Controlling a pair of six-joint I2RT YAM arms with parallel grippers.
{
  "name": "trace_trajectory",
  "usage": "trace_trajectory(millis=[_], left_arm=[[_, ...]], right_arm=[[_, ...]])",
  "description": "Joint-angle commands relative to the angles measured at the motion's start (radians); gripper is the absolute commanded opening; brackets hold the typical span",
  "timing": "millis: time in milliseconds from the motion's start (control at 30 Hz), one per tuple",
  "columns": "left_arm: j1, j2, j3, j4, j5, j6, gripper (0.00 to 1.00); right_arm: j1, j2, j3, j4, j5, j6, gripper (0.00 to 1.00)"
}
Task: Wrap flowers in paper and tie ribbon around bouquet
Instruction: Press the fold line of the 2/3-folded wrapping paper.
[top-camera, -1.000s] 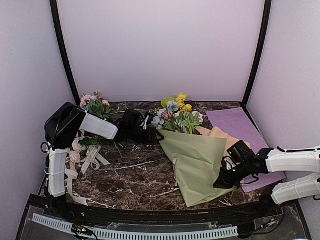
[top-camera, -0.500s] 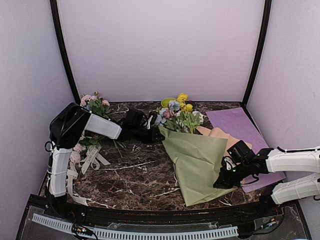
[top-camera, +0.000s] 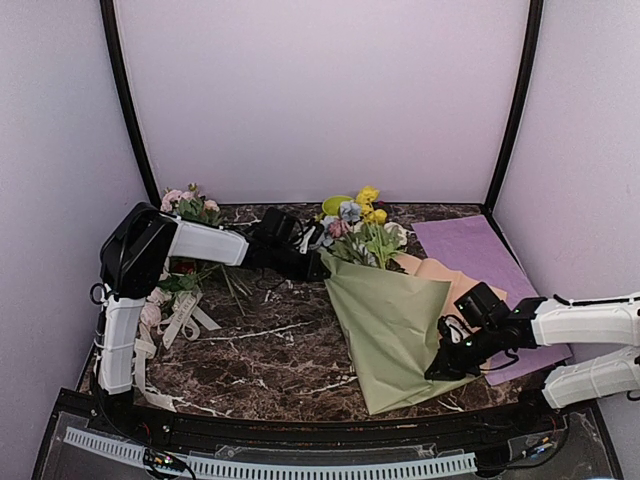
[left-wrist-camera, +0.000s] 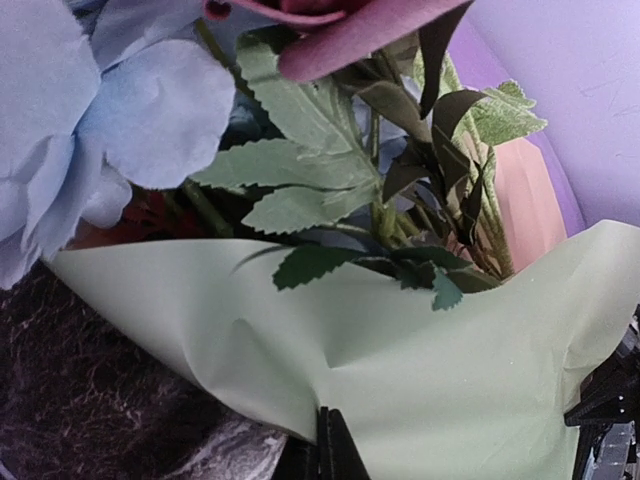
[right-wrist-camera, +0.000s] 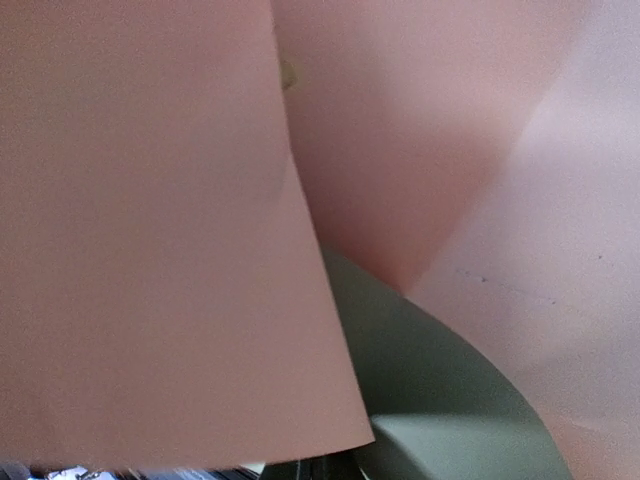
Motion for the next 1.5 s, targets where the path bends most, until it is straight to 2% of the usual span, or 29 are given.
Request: trace_trajectory(millis=[0,133,367,400,433,467,500,567,633,733,833,933,1033,1167,1300,1467], left_arm=[[0.045,-0.042,0.037,-0.073,-0.092,0.089,0.00],[0.050,-0.015,0.040,-0.093,-0.143,0.115,0.00],[0.072,0.035,0.093,-0.149,-0.258,0.148,0.00],[0.072,0.037,0.101,-0.156,-0.274,0.153,0.04],[0.074,0.036,0.106,-0.163,-0.289,0.157,0.12],[0.075,0.036,0.113,-0.171,-0.310,0.160,0.25],[0.078,0.036,0.121,-0.182,-0.334,0.158,0.33],[0.093,0.034,0.146,-0.221,-0.377,0.149,0.42],[0.106,0.023,0.184,-0.271,-0.425,0.143,0.44],[0.102,-0.041,0.192,-0.306,-0.474,0.155,0.45],[0.044,-0.156,0.099,-0.300,-0.509,0.171,0.45],[-0.103,-0.307,-0.056,-0.232,-0.519,0.230,0.43],[-0.239,-0.381,-0.176,-0.185,-0.389,0.215,0.36],[-0.373,-0.388,-0.264,-0.126,-0.269,0.138,0.28],[-0.424,-0.304,-0.258,-0.098,-0.226,0.115,0.26],[-0.427,-0.245,-0.268,-0.132,-0.318,0.103,0.22]], right_arm=[[0.006,-0.002,-0.050,-0.091,-0.065,0.006,0.00],[0.006,-0.001,-0.078,-0.009,-0.105,0.043,0.00],[0.006,0.059,-0.064,0.007,-0.094,0.033,0.00],[0.007,0.064,-0.059,-0.002,-0.087,0.029,0.00],[0.006,0.068,-0.055,-0.009,-0.081,0.024,0.00],[0.006,0.073,-0.054,-0.009,-0.079,0.024,0.00],[0.006,0.075,-0.055,-0.003,-0.082,0.027,0.00],[0.006,0.077,-0.060,0.010,-0.088,0.033,0.00],[0.006,0.078,-0.056,0.008,-0.084,0.032,0.00],[0.006,0.076,-0.044,-0.006,-0.072,0.026,0.00],[0.006,0.078,-0.035,-0.014,-0.057,0.023,0.00],[0.006,0.077,-0.033,-0.014,-0.049,0.025,0.00],[0.006,0.069,-0.036,-0.012,-0.045,0.027,0.00],[0.006,0.062,-0.039,-0.027,-0.039,0.018,0.00],[0.006,0.047,-0.049,-0.030,-0.031,0.016,0.00],[0.006,0.024,-0.055,-0.042,-0.017,0.016,0.00]])
